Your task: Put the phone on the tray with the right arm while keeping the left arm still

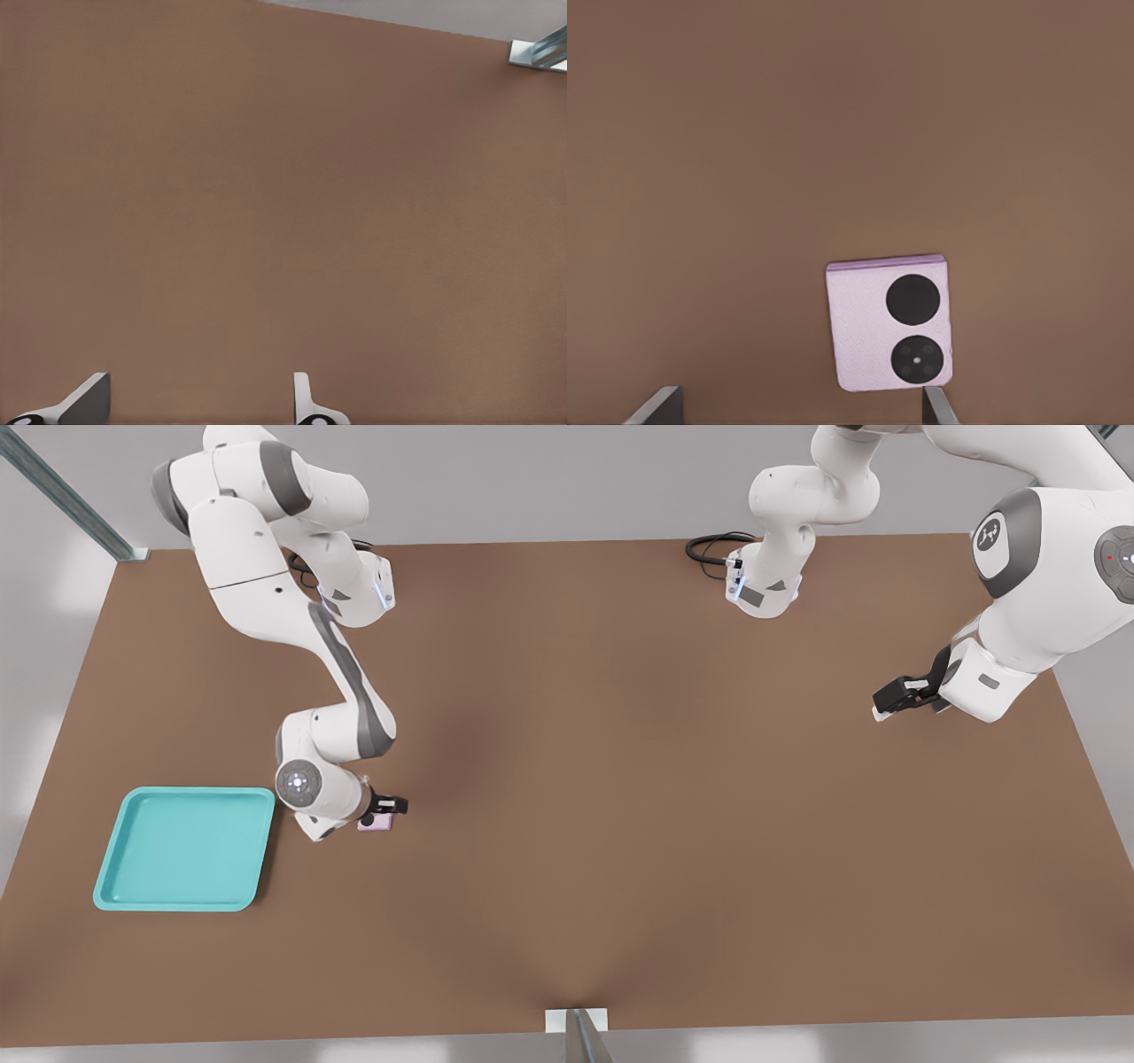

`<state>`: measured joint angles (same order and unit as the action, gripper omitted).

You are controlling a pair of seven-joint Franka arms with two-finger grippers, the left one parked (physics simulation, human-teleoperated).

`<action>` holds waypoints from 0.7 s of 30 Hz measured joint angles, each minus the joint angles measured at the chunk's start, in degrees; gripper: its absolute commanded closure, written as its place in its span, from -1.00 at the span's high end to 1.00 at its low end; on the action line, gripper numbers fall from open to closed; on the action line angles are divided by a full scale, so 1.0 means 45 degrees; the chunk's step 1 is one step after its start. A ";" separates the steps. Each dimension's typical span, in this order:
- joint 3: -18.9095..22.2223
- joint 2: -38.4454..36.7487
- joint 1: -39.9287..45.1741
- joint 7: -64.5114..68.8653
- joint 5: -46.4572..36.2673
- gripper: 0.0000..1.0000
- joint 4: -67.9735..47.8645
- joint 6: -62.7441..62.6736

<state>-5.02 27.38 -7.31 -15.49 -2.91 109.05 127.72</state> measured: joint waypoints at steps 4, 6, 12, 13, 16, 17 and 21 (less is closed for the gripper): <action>-0.0015 0.0312 0.0270 0.0160 -0.0002 1.00 0.0059 0.0404; -0.0015 0.0399 0.0416 0.0258 0.0007 1.00 0.0080 0.0533; -0.0015 0.0772 0.0566 0.0617 0.0022 1.00 0.0363 0.0981; -0.0016 0.0808 0.0508 0.0681 0.0032 1.00 0.0551 0.1152; -0.0016 0.0913 0.0446 0.0853 0.0049 1.00 0.0724 0.1537; -0.0016 0.0951 0.0439 0.0905 0.0052 1.00 0.0737 0.1631; -0.0016 0.1128 0.0514 0.1114 0.0059 1.00 0.0750 0.1945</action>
<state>-5.09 32.45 -5.00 -10.48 -2.64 112.43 136.48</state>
